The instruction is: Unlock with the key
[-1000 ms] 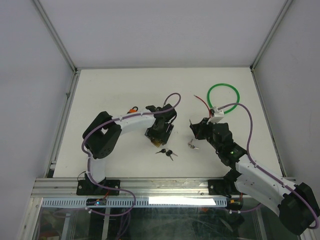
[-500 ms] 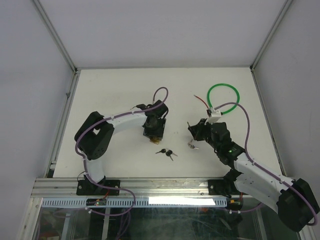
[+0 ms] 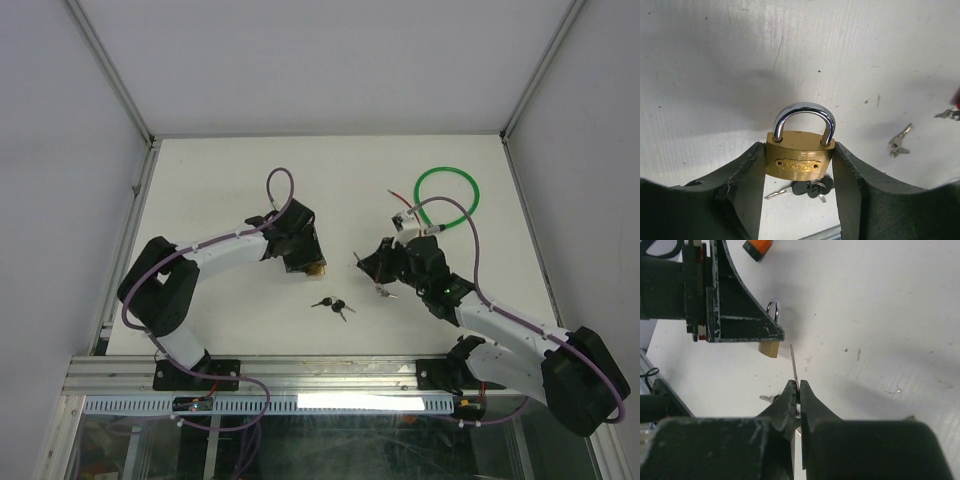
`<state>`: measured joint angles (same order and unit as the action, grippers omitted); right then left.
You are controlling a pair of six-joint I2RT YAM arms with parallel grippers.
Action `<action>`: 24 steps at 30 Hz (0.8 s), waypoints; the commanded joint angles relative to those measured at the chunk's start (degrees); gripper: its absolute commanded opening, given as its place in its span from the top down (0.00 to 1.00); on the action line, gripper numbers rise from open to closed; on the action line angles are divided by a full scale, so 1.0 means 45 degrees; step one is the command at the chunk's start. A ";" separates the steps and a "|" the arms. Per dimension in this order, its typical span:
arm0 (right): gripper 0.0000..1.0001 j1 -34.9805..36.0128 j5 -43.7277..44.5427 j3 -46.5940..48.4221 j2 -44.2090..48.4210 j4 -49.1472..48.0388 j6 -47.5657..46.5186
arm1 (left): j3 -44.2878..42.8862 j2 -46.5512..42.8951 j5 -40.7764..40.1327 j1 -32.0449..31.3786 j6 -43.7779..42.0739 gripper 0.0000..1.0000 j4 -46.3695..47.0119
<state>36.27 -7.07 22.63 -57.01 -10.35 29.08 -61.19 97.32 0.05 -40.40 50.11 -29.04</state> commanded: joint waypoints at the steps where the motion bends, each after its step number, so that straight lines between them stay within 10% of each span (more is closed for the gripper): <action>1: 1.00 0.0621 -0.0748 0.0607 -0.0623 -0.1338 0.0513 | 0.0541 -0.1504 0.0723 0.0310 0.1876 0.80 0.2129; 24: 1.00 0.2540 0.0048 0.1271 -0.3913 -0.4173 0.1096 | 0.2057 -0.3331 0.1688 0.0736 0.4005 0.79 0.3854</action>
<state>47.09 -9.08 25.85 -74.00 -23.59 33.17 -52.23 85.89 5.10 -37.39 65.87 -17.47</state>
